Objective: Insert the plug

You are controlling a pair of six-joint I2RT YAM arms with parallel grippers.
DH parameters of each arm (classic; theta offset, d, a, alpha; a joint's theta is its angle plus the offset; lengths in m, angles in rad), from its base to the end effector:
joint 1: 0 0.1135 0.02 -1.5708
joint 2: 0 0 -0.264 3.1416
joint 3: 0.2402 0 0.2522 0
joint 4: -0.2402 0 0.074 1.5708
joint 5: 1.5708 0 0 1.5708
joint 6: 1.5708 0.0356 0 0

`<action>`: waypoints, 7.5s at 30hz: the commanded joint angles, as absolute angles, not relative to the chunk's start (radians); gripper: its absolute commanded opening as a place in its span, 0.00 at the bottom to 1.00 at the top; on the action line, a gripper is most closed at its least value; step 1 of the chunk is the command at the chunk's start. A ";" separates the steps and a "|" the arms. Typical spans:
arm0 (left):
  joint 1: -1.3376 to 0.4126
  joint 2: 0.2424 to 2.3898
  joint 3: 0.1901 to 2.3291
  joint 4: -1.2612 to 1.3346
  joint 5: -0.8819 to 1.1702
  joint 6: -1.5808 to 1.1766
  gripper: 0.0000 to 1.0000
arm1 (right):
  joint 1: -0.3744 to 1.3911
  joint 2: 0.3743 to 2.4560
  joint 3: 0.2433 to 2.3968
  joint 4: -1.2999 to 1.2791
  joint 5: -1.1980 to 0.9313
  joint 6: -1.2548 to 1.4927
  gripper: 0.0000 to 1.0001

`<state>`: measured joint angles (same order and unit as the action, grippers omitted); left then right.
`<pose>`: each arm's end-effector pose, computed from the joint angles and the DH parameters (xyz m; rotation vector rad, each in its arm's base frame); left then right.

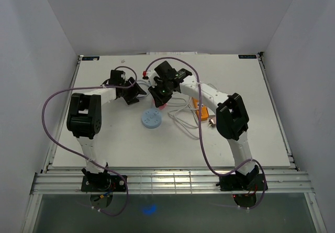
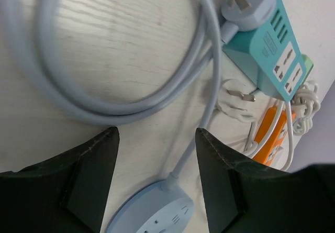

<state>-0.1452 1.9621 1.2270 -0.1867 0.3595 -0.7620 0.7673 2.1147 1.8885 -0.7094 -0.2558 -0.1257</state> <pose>0.4014 -0.0714 0.1523 -0.6368 2.5217 -0.8067 0.3343 0.3349 0.2556 -1.2020 2.2604 0.5773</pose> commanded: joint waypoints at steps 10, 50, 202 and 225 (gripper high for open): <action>-0.035 1.723 1.014 -0.055 0.445 -0.838 0.63 | 0.799 2.258 2.106 -0.949 -0.273 -0.112 0.08; -0.089 1.692 0.815 0.160 0.448 -0.801 0.00 | 0.802 2.413 2.290 -1.054 -0.239 -0.046 0.08; -0.267 1.436 0.426 0.235 0.439 -0.985 0.35 | 0.939 2.303 2.136 -1.083 0.014 0.098 0.08; -0.268 1.424 0.469 0.153 0.383 -0.954 0.34 | 0.880 2.273 2.005 -0.997 -0.052 0.044 0.08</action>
<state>-0.2661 1.4425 0.4515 0.1864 0.4549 -0.9836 0.8764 2.2765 2.0453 -0.9886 -0.0731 0.0559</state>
